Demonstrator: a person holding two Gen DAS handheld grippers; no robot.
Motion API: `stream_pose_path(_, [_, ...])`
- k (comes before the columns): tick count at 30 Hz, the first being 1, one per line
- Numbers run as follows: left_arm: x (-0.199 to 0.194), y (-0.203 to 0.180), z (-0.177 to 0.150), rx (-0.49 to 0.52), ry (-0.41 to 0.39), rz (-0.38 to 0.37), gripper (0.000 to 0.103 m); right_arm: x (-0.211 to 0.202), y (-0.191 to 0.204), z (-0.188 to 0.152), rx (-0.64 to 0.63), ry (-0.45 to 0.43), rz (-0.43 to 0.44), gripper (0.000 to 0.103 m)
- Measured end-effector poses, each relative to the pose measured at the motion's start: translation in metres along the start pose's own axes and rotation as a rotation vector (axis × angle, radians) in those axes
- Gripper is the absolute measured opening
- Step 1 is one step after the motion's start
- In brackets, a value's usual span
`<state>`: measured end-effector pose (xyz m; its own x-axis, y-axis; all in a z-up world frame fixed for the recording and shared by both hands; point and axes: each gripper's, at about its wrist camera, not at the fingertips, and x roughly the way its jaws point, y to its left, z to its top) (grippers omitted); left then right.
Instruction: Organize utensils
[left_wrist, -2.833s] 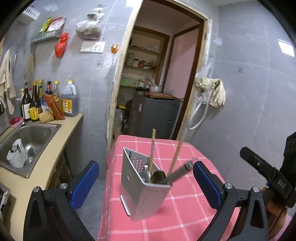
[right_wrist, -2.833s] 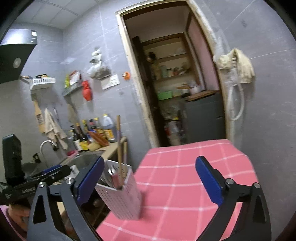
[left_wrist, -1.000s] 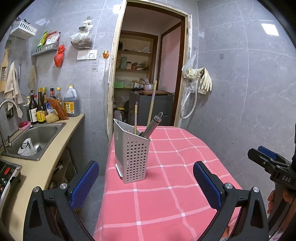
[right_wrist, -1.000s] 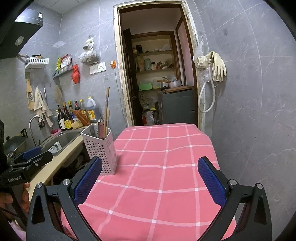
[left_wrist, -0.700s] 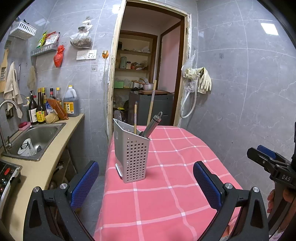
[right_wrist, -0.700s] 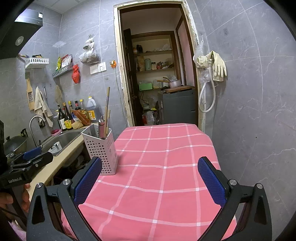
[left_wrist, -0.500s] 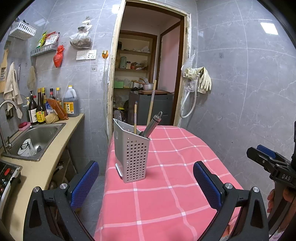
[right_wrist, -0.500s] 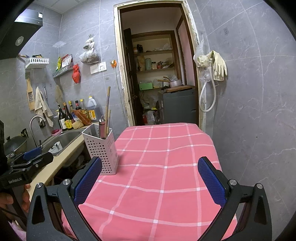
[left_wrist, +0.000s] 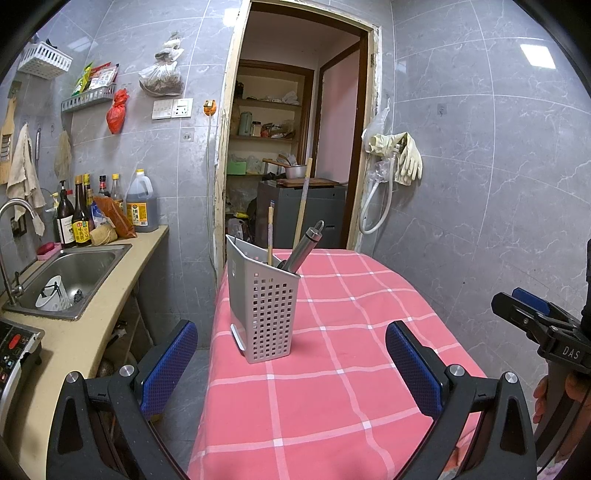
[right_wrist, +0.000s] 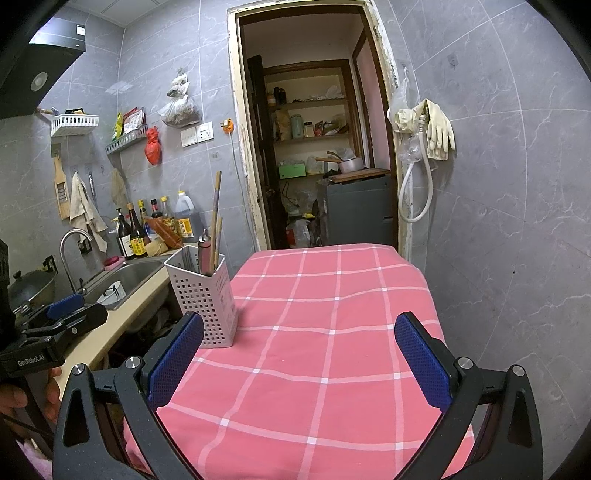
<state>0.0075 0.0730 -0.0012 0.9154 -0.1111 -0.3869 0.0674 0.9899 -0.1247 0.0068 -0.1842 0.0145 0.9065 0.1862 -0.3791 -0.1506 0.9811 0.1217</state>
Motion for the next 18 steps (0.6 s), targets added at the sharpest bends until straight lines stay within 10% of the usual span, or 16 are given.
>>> stream_pose_path(18, [0.0001, -0.0014, -0.0018, 0.002, 0.003, -0.001, 0.102, -0.0002, 0.0021, -0.0003, 0.005, 0.002, -0.001, 0.101])
